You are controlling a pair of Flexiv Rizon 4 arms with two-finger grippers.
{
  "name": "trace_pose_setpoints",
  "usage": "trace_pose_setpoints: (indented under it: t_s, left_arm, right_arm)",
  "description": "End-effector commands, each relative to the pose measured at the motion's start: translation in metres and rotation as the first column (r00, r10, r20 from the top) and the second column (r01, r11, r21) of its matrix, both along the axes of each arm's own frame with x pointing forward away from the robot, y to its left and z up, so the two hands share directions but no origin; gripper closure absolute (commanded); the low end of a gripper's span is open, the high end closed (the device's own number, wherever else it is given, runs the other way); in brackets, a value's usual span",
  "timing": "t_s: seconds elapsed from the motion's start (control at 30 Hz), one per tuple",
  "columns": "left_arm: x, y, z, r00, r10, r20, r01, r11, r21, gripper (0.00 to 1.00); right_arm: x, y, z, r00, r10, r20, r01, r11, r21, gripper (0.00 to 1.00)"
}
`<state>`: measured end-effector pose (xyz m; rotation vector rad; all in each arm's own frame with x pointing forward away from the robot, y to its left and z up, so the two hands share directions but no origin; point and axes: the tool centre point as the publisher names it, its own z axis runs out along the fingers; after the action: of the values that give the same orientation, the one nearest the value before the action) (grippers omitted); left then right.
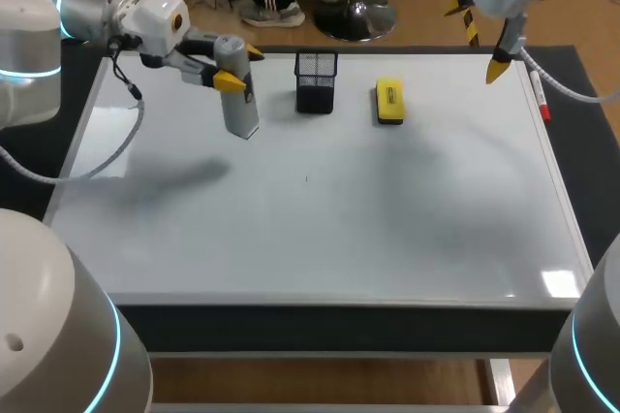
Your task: Pick up the inspection probe, press it on each red-marked spot on the whiteboard one by one, put down the probe, pick up the eraser, and wipe off all the red marks.
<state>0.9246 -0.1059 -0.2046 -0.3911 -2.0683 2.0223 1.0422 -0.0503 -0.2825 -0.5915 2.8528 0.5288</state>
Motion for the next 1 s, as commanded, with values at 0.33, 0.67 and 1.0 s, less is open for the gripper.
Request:
trace_pose_setpoints:
  t_s: [0.33, 0.67, 1.0]
  left_arm:
    - [0.029, -0.024, 0.038, 0.994, 0.109, 0.025, -0.109, 0.994, 0.002, 1.00]
    - [0.068, -0.047, 0.060, 0.990, 0.133, 0.043, -0.132, 0.991, -0.029, 1.00]
    - [0.095, -0.076, 0.057, 0.985, 0.173, 0.001, -0.172, 0.983, -0.063, 1.00]
  right_arm:
    - [0.000, 0.000, 0.001, 1.000, 0.001, -0.001, -0.001, 1.000, -0.004, 0.00]
    - [0.000, 0.000, 0.001, 1.000, 0.001, -0.001, -0.001, 1.000, -0.004, 0.00]
    - [0.000, 0.000, 0.001, 1.000, 0.001, -0.001, -0.001, 1.000, -0.004, 0.00]
